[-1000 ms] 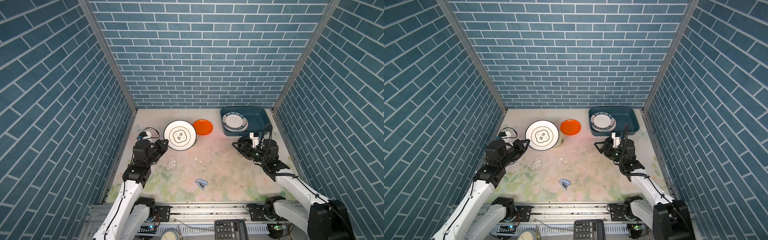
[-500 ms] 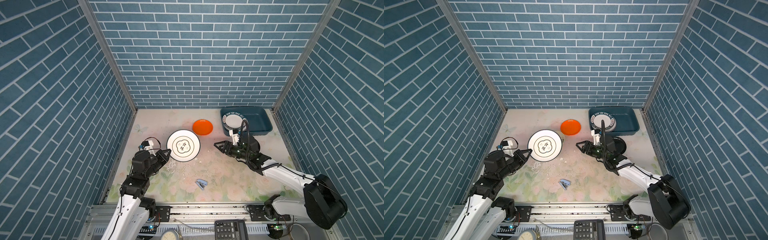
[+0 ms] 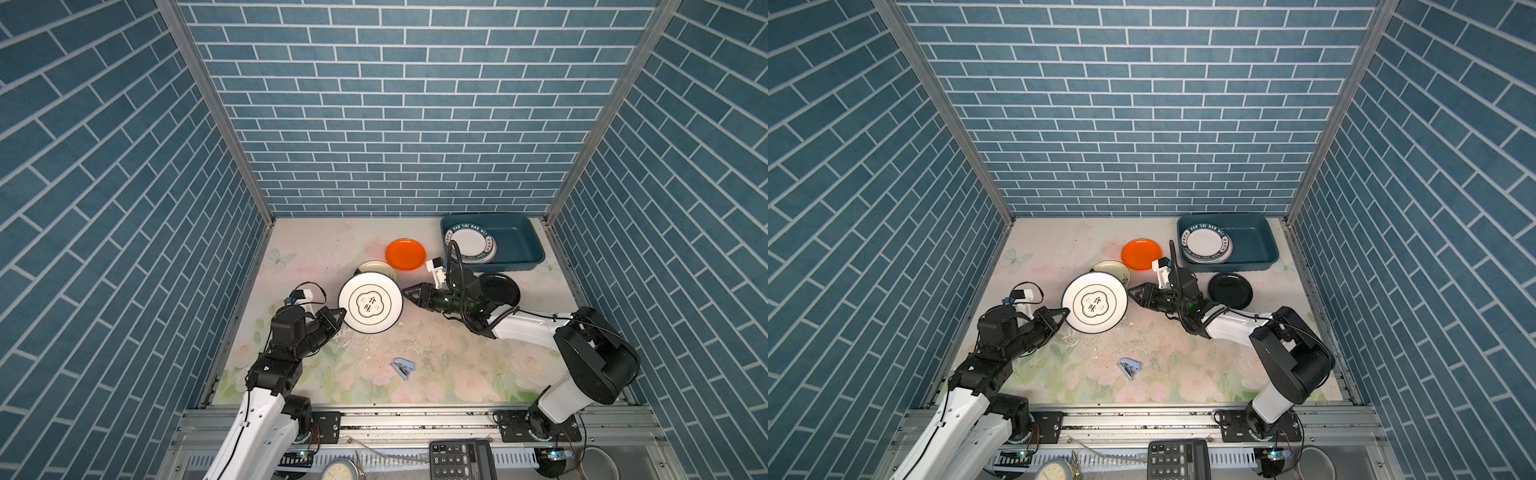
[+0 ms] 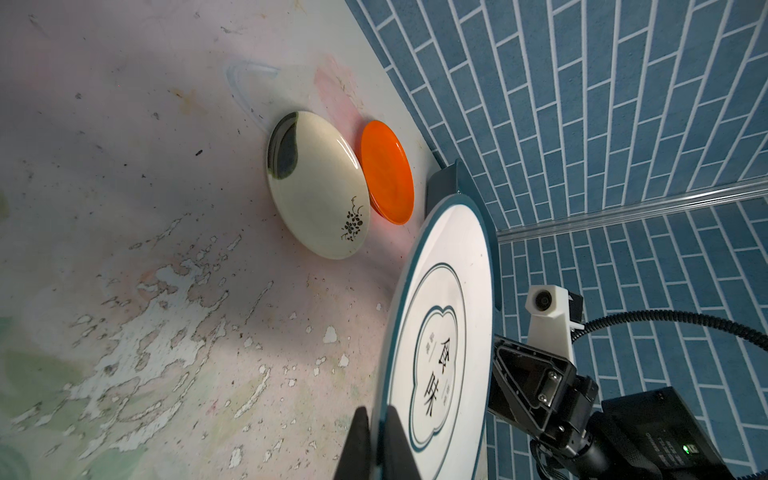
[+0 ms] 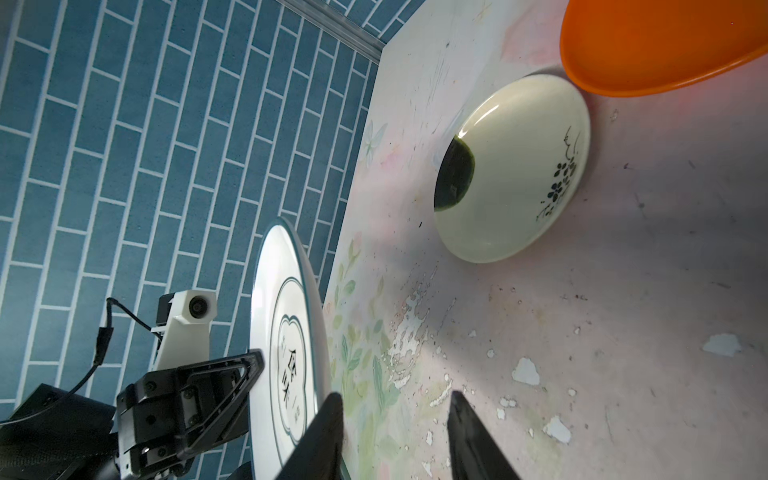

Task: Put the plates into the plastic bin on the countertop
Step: 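Lift the patterned plate upright with the left gripper toward the right gripper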

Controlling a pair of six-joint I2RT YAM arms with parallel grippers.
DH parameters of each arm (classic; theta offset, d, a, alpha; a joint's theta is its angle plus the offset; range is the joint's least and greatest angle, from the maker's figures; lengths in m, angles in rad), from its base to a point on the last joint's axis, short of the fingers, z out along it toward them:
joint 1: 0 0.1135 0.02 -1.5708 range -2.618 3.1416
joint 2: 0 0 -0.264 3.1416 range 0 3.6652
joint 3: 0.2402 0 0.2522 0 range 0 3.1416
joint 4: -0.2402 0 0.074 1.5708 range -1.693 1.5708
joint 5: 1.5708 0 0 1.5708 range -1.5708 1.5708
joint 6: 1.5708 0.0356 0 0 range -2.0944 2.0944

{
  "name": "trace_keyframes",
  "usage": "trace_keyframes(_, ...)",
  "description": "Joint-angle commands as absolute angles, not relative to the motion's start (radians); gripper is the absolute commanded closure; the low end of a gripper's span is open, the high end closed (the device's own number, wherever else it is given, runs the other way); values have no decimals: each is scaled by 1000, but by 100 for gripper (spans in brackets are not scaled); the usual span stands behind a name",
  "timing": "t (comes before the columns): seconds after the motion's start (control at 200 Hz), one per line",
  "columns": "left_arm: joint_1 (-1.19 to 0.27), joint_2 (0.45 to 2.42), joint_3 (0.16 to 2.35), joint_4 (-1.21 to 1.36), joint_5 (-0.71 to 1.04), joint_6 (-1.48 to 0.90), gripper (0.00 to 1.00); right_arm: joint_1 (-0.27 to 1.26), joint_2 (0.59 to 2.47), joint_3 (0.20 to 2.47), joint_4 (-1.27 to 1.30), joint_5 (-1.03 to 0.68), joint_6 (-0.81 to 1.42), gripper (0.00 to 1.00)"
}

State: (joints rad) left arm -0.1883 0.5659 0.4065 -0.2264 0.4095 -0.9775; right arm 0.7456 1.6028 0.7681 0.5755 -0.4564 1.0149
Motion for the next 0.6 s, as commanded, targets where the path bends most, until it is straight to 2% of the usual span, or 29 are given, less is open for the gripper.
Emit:
trace_keyframes(0.0, -192, 561, 395, -185, 426, -963, 100, 760, 1626, 805, 644, -474, 1041, 58)
trace_keyframes(0.29, -192, 567, 392, -186, 413, -953, 100, 769, 1627, 812, 643, -478, 1040, 59)
trace_keyframes(0.595, -192, 537, 453, -311, 344, -876, 100, 762, 1524, 816, 462, -376, 956, 59)
